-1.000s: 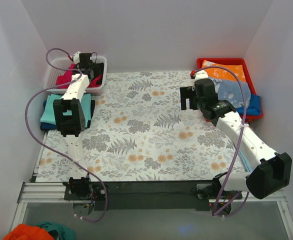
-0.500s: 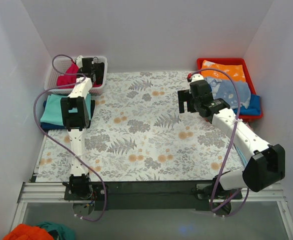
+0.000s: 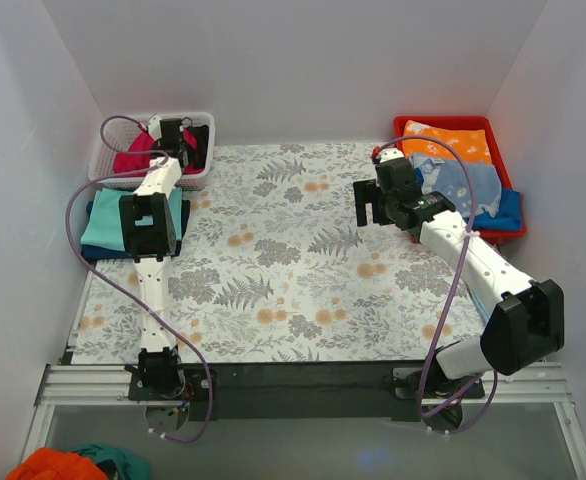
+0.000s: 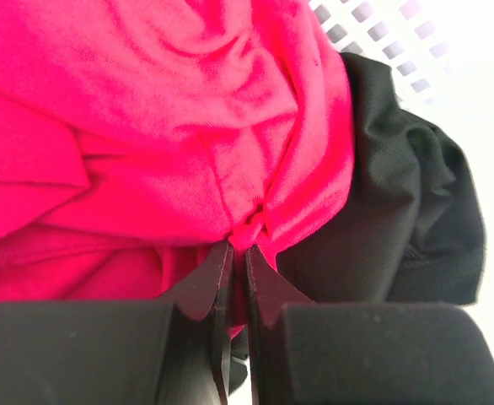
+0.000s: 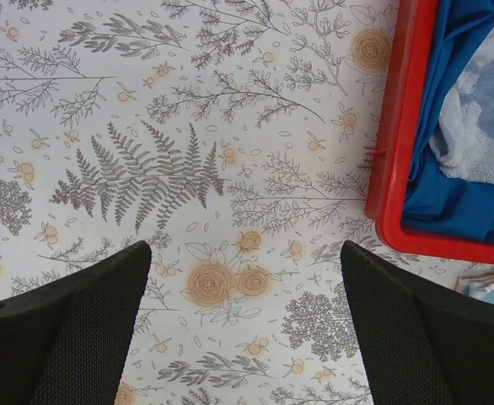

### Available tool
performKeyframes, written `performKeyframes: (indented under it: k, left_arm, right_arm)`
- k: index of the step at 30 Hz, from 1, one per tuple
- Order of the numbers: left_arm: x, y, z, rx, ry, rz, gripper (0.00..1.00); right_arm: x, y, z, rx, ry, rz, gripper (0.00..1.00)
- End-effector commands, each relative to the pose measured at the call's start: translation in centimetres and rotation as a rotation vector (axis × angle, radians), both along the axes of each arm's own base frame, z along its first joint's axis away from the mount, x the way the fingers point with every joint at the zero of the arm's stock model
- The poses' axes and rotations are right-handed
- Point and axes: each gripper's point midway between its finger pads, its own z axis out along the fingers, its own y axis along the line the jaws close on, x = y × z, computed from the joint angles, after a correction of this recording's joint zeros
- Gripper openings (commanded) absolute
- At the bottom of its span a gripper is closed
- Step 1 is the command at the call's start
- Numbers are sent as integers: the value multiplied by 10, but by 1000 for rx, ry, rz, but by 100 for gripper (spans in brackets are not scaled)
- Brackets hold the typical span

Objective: Fold and stack the t-shirts
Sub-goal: Grab the tshirt from the pile

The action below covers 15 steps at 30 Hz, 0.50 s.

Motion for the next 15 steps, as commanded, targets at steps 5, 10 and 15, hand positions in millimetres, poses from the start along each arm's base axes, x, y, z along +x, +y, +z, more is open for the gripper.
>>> performKeyframes:
  k: [5,10,15]
  left_arm:
    - [-18,-12,170,-33,-253,-25,0]
    - [-39,-40,262,-71,-430,-185,0]
    - [-74,-74,334,-94,-551,-350,0]
  right_arm:
    - [5,7,13,35,-35,-7,98]
    - [1,6,18,47,-58,-2,98]
    - [-7,0,21,55,-79,-11,98]
